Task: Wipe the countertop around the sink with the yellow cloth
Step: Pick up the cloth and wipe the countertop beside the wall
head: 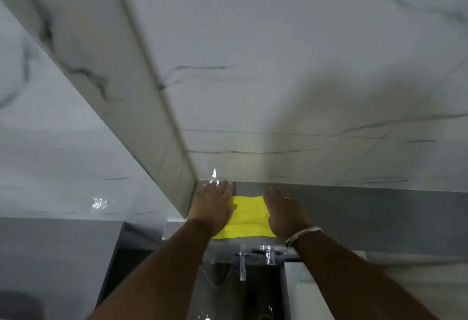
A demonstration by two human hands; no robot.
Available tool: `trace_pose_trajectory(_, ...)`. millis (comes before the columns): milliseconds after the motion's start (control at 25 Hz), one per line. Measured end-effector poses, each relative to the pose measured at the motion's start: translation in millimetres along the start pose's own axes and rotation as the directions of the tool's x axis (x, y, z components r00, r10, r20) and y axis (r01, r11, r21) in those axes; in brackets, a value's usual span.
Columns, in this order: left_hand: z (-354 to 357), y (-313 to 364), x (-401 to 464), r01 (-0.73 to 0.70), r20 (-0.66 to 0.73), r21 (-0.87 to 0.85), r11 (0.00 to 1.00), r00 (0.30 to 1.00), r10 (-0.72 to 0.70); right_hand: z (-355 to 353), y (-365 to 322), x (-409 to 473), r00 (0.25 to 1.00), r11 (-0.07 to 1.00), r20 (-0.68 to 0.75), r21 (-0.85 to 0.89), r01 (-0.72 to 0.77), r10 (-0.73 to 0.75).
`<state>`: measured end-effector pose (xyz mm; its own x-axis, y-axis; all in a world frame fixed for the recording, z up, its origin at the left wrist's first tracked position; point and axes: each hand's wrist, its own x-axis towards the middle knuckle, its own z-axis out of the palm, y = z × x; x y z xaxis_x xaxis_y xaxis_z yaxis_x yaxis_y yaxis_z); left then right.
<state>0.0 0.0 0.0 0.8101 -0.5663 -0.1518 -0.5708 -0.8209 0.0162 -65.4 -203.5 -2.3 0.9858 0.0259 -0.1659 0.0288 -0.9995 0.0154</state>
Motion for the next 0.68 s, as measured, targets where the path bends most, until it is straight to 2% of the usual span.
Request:
trace_pose_trajectory(120,15,-3,14,-0.013,0.062,0.000,1.000,0.998,0.013,12,-3,18,0.999,0.999,-0.036,-0.043,0.019,-0.021)
trace_pose_trajectory(200,15,1,13,0.001,0.128,-0.034,0.999,0.992,0.004,12,-5,19,0.999,0.999,0.047,-0.044,0.011,-0.009)
trace_pose_trajectory(360,12,11,-4,-0.030,0.137,-0.025,0.999,0.990,0.033,-5,-9,11,0.991,0.998,0.137,-0.068,0.006,0.004)
trace_pose_trajectory(480,-7,8,-21,-0.049,0.067,-0.058,0.997,0.996,0.053,-22,-15,3,0.963,0.997,0.258,0.042,0.065,-0.074)
trace_pose_trajectory(560,-24,-1,-45,-0.050,0.108,-0.144,0.988,0.992,0.066,-28,-21,-5,0.945,0.984,0.290,0.133,0.117,-0.152)
trace_pose_trajectory(680,-45,-30,-99,0.045,0.219,-0.225,0.973,0.976,0.006,-46,-49,-15,0.900,0.935,0.315,0.280,0.216,-0.302)
